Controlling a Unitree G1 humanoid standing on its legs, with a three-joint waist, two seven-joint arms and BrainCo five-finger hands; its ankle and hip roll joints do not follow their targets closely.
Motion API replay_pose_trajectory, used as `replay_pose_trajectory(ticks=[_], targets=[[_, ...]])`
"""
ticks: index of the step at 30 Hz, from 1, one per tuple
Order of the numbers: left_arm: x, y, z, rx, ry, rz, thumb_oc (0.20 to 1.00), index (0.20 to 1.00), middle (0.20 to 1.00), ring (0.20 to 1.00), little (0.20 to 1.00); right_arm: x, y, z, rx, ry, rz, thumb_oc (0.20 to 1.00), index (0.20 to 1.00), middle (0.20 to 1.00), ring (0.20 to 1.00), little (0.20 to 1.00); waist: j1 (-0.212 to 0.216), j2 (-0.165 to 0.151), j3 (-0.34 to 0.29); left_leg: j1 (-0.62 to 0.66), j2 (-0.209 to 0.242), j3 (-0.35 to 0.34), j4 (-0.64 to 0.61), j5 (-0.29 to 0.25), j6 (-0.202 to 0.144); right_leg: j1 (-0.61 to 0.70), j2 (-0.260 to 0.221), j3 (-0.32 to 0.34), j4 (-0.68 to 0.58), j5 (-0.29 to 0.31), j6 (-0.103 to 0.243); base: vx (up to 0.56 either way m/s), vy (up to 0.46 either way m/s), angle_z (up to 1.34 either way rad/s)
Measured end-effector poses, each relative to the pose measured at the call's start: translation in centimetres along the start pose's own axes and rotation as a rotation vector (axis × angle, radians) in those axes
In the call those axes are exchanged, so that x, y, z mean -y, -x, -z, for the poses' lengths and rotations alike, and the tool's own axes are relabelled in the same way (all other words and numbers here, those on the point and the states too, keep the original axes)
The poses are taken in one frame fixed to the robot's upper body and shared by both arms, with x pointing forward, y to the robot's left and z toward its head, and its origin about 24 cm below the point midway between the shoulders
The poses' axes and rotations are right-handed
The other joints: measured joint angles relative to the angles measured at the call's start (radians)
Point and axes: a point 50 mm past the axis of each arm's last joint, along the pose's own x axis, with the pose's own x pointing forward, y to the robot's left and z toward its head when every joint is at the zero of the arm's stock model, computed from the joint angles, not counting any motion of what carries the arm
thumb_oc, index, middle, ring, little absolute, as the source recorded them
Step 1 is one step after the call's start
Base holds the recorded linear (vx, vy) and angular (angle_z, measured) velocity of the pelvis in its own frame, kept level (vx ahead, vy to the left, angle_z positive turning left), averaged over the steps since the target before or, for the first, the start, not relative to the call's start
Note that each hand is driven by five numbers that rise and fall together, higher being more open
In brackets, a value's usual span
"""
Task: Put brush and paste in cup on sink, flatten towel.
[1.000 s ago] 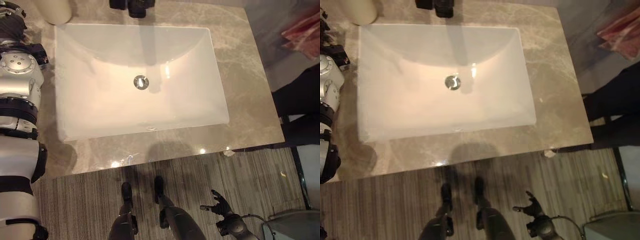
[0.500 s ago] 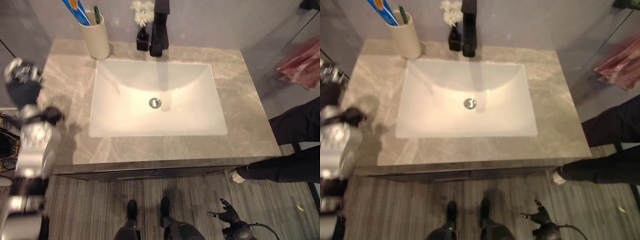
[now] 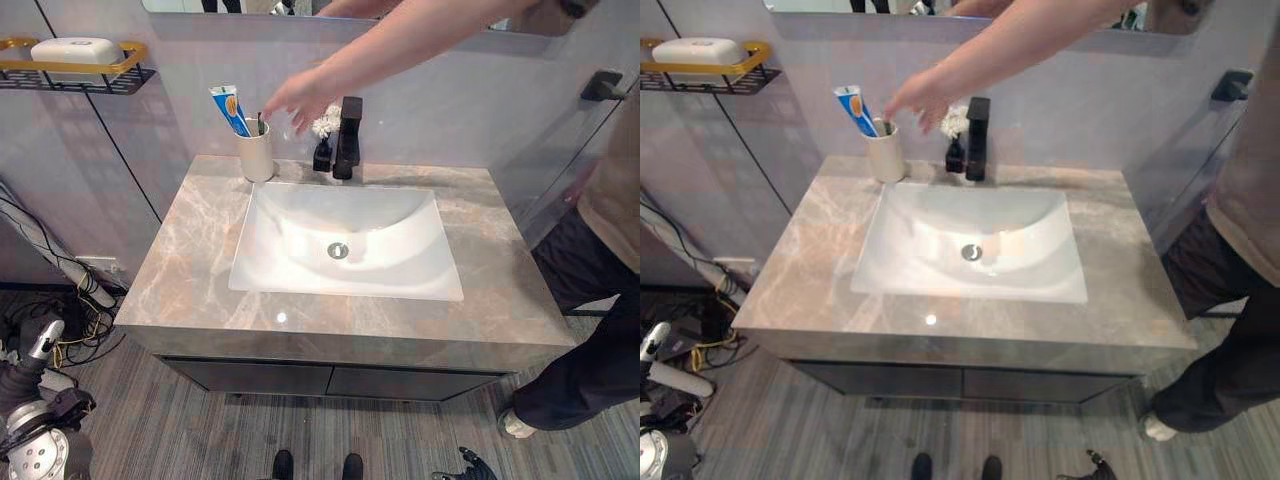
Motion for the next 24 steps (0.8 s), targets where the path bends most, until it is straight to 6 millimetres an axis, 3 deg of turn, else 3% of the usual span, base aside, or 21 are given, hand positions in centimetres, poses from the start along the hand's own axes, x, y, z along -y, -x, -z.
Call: replay_pose_trajectory(ticks=[4,9,14,17,20,24], targets=[[-0.7,3.0,5.5,-0.242,-0.001,-0.033,1.0,1.0,1.0,1.0,1.0,-0.3,0.1,0.3,-0.011,-0.014,-0.011,1.0,1.0,1.0,1.0,1.0,0.004,-0.001,-0.003,0.009,-0.004,-0.009,0.0,-0.003,0.003,0.012,-0.004,-0.01,0.0,-0.008,-0.002,-0.01,-0.002,0.06],[-2.2,4.3,8.4,-0.38,0.012,-0.123,1.0,1.0,1.0,1.0,1.0,-0.3,0.1,0.4,-0.015,-0.022,-0.015,1.0,1.0,1.0,1.0,1.0,0.004,-0.006,-0.008,0.011,-0.005,-0.01,0.0,-0.003,0.004,0.015,-0.005,-0.011,0.0,-0.01,-0.004,0.0,-0.001,0.01],[-2.2,4.5,8.8,-0.399,0.011,-0.111,1.0,1.0,1.0,1.0,1.0,-0.6,0.3,0.7,-0.023,-0.027,-0.022,1.0,1.0,1.0,1.0,1.0,-0.001,-0.01,-0.01,0.015,-0.005,-0.01,0.0,-0.004,0.005,0.019,-0.005,-0.012,0.0,-0.012,-0.003,0.0,0.0,0.0],[-2.2,5.1,10.4,-0.474,-0.034,-0.088,1.0,1.0,1.0,1.0,1.0,-0.7,0.2,0.7,-0.024,-0.028,-0.021,1.0,1.0,1.0,1.0,1.0,-0.006,-0.007,-0.01,0.02,-0.005,-0.009,0.0,-0.004,0.005,0.023,-0.005,-0.011,0.0,-0.012,-0.003,0.0,0.0,0.0],[-1.7,7.9,13.7,-0.674,-0.103,-0.006,1.0,1.0,1.0,1.0,1.0,-0.6,0.1,0.5,-0.023,-0.027,-0.021,1.0,1.0,1.0,1.0,1.0,-0.009,0.001,-0.008,0.024,-0.005,-0.005,0.0,-0.005,0.007,0.024,-0.005,-0.007,0.0,-0.013,-0.004,-0.01,0.005,-0.02],[-1.2,11.3,16.0,-0.844,-0.148,0.108,1.0,1.0,1.0,1.0,1.0,-0.5,0.0,0.2,-0.013,-0.026,-0.018,1.0,1.0,1.0,1.0,1.0,-0.016,0.011,0.0,0.028,-0.005,-0.003,0.0,-0.006,0.008,0.025,-0.005,-0.006,0.0,-0.014,-0.006,0.0,0.0,0.0]])
